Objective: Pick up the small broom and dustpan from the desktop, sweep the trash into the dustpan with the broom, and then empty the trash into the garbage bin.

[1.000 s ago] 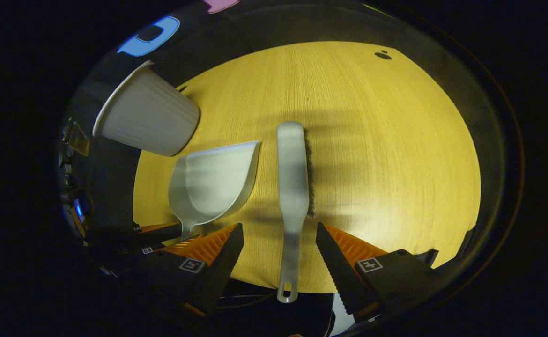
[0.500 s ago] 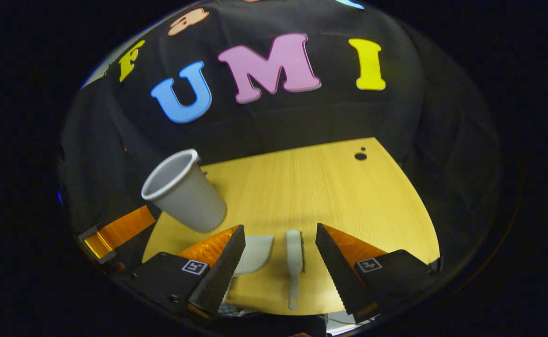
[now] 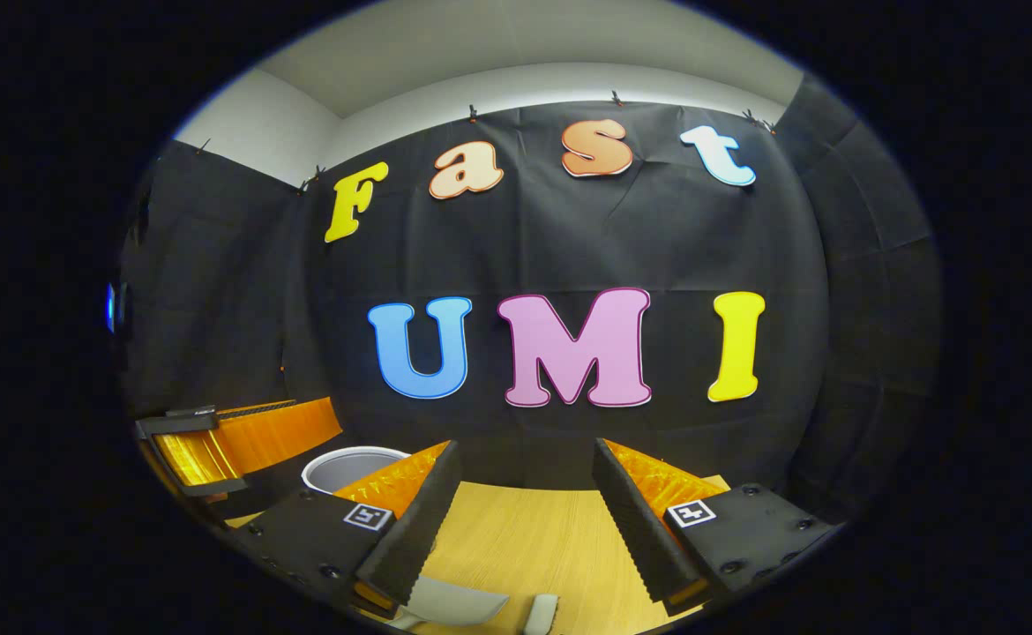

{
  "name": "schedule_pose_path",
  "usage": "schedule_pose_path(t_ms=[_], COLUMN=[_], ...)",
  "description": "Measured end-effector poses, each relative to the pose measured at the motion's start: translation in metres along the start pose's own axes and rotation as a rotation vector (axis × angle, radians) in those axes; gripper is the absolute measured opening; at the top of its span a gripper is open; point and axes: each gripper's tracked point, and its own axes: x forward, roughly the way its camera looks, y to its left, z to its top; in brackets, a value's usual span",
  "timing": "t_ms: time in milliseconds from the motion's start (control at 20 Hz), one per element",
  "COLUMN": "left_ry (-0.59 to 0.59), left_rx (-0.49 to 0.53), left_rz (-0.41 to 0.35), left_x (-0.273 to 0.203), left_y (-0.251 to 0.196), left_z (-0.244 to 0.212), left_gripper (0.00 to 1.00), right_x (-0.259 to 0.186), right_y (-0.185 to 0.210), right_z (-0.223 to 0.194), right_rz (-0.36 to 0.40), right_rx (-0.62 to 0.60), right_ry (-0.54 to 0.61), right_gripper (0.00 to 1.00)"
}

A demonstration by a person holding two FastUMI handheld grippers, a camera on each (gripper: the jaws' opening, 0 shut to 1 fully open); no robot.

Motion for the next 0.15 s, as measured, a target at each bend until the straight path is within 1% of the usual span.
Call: schedule_pose_path(t_ms=[50,150], left_ry=[-0.007,-0.012], left_rx=[-0.010,-0.015], left_rz=[0.026,0.085], left_x=[-0.0004,0.0006], left_y=[0.0025,0.0090], left_z=[0.0036,0.0025], left_gripper=[0.77,0.77], right_x=[-0.0022,-0.0025], right_y=[-0.0003,-0.0048], right_z=[0.0003,0.0088], right_rz=[0.011,0.027], right_rx=[-0.006,-0.027], right_ry=[0.000,-0.033], right_gripper=[0.87,0.86])
